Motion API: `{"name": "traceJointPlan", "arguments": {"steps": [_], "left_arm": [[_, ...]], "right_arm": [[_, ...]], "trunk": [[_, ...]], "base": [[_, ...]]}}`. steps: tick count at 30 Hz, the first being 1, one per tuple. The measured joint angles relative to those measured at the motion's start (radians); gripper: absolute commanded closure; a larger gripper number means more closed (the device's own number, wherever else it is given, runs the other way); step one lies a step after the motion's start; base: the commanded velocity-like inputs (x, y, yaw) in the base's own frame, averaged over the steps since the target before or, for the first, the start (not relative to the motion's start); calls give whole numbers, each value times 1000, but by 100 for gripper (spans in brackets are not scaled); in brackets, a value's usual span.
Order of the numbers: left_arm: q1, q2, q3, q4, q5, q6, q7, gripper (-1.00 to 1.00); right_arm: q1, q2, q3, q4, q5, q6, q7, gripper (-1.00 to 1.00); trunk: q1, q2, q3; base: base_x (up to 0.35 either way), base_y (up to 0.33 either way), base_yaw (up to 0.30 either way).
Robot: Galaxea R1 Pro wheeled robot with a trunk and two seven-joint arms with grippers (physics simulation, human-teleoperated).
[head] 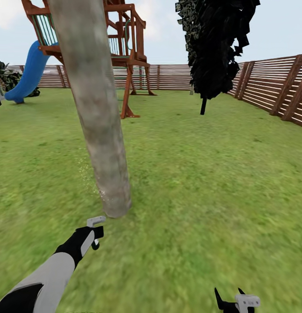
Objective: In the garden, pick up the pesticide atomizer on the floor and spray pesticide onto both trees until each tree trunk is fully covered.
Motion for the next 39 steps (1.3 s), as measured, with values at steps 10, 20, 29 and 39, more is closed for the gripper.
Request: {"name": "traceJointPlan", "arguments": {"steps": [10,20,29,39], "left_arm": [[-20,-11,-10,-21,-5,15,-1,100],[-49,-24,-20,-106,-19,113,11,100],[-54,-76,-108,-202,-8,192,11,100],[-45,2,-111,-284,1,254,11,100]], "right_arm": [[0,0,0,1,0,0,0,-100],[0,0,0,1,1,0,0,-100],[0,0,0,1,1,0,0,-100],[0,0,0,1,1,0,0,-100]], "trunk": [[0,0,0],[0,0,0],[0,0,0],[0,0,0]], "base": [[-200,-1,4],[-39,0,0],[0,0,0],[76,-1,0]]}}
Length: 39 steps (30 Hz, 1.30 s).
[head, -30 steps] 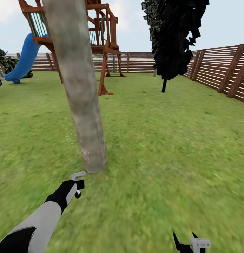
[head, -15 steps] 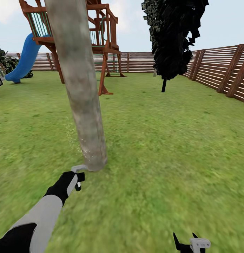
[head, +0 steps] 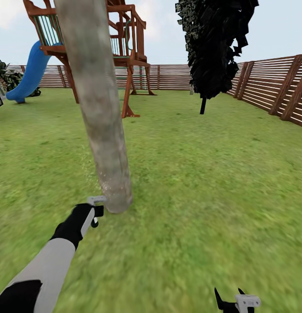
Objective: In the garden, pick up the pesticide atomizer on the floor and spray pesticide onto both trees until each tree trunk is fully covered.
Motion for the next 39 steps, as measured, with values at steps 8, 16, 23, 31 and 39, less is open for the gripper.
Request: {"name": "traceJointPlan", "arguments": {"steps": [8,16,23,31,39], "left_arm": [[2,-6,0,-1,-4,1,0,100],[-15,-6,-3,-34,-11,13,0,100],[-14,53,6,-115,5,102,-6,100],[-16,26,6,-221,-5,173,-9,100],[-23,-22,-4,-395,46,330,-8,100]], "right_arm": [[0,0,0,0,0,1,0,-100],[0,0,0,0,0,0,0,-100],[0,0,0,0,0,1,0,-100],[0,0,0,0,0,1,0,-100],[0,0,0,0,0,1,0,-100]], "trunk": [[0,0,0],[0,0,0],[0,0,0],[0,0,0],[0,0,0]], "base": [[95,-207,0],[-22,-106,0],[0,0,0],[0,0,0],[0,0,0]]}}
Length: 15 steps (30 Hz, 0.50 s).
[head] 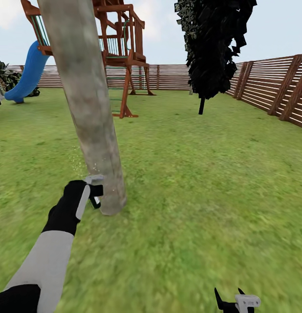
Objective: In the garden, pick up the pesticide atomizer on the floor and spray pesticide onto both trees until each tree trunk is fully covered.
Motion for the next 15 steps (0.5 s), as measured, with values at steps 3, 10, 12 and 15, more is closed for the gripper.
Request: {"name": "traceJointPlan", "arguments": {"steps": [3,10,12,15], "left_arm": [[-12,4,3,-14,-8,40,0,100],[-12,33,2,-79,-1,55,-2,100],[-12,-3,0,-138,4,60,-1,100],[-11,-14,0,-154,-6,63,-1,100]], "right_arm": [[0,0,0,0,0,0,0,-100],[0,0,0,0,0,0,0,-100],[0,0,0,0,0,0,0,-100],[0,0,0,0,0,-1,0,-100]], "trunk": [[0,0,0],[0,0,0],[0,0,0],[0,0,0]], "base": [[0,0,0],[0,0,0],[0,0,0],[0,0,0]]}}
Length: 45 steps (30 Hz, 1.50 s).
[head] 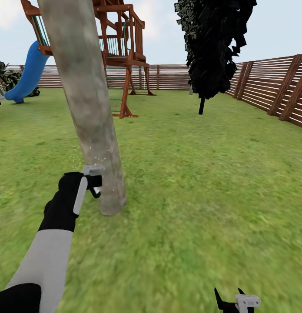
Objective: In the garden, pick up the pesticide atomizer on the floor and spray pesticide onto both trees until each tree trunk is fully covered.
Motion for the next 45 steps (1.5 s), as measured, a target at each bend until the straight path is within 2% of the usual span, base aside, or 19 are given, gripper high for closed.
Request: {"name": "traceJointPlan", "arguments": {"steps": [3,8,10,12,14,15,16,18,21,23,25,26,28,30,31,32,34,36,45], "left_arm": [[3,29,8,-1,-13,1,0,100],[15,90,3,4,-6,0,0,100],[20,88,-2,4,-7,-1,0,100],[74,79,-6,14,-2,-11,0,100],[106,74,-38,19,4,-15,2,100],[118,59,-63,28,10,-17,4,100],[124,29,-89,34,10,-19,7,100],[127,1,-103,37,-1,-17,9,100],[129,2,-104,50,-9,-18,12,100],[130,11,-101,119,-11,-30,14,100],[130,12,-101,213,-11,-113,15,100],[131,8,-98,293,-8,-210,19,100],[130,2,-93,401,-8,-324,47,100],[130,0,-92,437,-7,-400,95,100],[130,-1,-91,469,-5,-468,136,100],[130,-2,-82,482,10,-493,161,100],[130,-1,-65,493,73,-510,179,100],[130,1,-61,520,102,-516,184,100],[166,11,-61,544,107,-524,181,100]], "right_arm": [[0,0,0,0,0,1,0,-100],[0,0,0,0,0,1,0,-100],[0,0,0,0,0,0,0,-100],[0,0,0,0,0,1,0,-100],[0,0,0,0,0,1,0,-100],[0,0,0,0,0,0,0,-100],[0,0,0,0,0,0,0,-100],[0,0,0,0,0,1,0,-100],[0,0,0,0,0,1,0,-100],[0,0,0,1,0,1,0,-100],[0,0,0,1,0,1,0,-100],[0,0,0,1,0,1,0,-100],[0,0,0,1,0,0,0,-100],[0,0,0,1,0,1,0,-100],[0,0,0,2,0,1,0,-100],[0,0,0,2,0,1,0,-100],[0,0,0,1,0,1,0,-100],[0,0,0,0,0,1,0,-100],[0,2,0,0,0,1,0,-100]], "trunk": [[0,0,0],[0,0,0],[0,0,0],[0,0,0],[0,0,0],[0,0,0],[0,0,0],[0,0,0],[0,0,0],[0,0,0],[0,0,0],[0,0,0],[0,0,0],[0,0,0],[0,0,0],[0,0,0],[0,0,0],[0,0,0],[0,0,0]], "base": [[0,0,0],[0,0,0],[0,0,0],[0,0,0],[0,0,0],[0,0,0],[0,0,0],[0,0,0],[0,0,0],[0,0,0],[0,0,0],[0,0,0],[0,0,0],[0,0,0],[0,0,0],[0,0,0],[0,0,0],[51,-168,0],[125,-260,0]]}}
